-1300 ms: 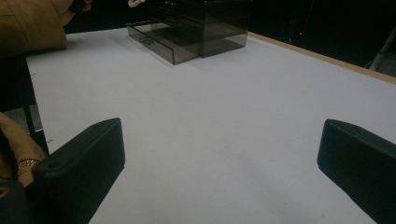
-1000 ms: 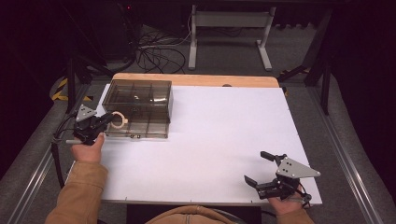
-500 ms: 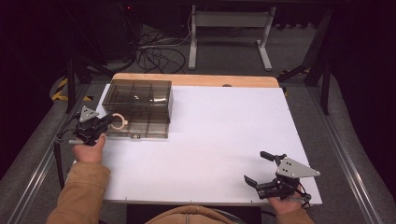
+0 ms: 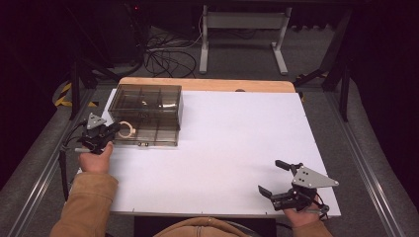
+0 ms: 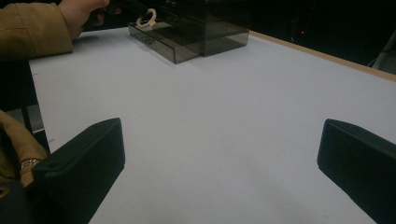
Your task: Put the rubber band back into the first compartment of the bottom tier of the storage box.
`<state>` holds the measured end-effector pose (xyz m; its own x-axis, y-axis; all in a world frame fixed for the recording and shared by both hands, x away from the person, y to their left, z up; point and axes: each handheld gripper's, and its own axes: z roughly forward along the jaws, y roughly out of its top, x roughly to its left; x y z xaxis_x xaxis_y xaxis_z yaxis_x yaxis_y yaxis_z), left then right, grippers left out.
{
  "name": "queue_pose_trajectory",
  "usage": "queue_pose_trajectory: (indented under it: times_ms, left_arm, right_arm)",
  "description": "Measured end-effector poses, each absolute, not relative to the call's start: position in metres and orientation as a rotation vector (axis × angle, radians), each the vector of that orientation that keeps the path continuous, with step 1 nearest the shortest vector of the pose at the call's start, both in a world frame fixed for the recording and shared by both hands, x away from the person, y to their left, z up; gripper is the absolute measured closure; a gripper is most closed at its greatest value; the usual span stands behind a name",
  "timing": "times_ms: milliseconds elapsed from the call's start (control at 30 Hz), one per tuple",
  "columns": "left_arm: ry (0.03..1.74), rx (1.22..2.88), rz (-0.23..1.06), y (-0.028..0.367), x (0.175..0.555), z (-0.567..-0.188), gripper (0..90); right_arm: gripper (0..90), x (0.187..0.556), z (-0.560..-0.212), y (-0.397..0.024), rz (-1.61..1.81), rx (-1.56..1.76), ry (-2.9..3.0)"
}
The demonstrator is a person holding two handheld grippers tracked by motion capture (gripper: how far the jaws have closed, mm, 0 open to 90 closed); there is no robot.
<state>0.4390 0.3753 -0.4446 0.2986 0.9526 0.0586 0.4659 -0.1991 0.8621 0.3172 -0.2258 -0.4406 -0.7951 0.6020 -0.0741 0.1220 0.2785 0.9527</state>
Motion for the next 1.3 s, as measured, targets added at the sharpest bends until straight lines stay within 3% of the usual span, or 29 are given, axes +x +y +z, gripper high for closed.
queue_pose_trajectory:
  times_ms: [833,1300]
  left_arm:
    - [1.332,1.853,0.759,0.3734,0.4429,-0.4495,81.3]
    - [1.291,1.821,0.737,0.3704,0.4366,-0.4421,60.6]
  right_arm:
    - [1.2,0.3163,-0.4401,-0.2271,1.531,0.647,2.129]
    - [1.2,0.3164,-0.4402,-0.2274,1.53,0.649,2.129]
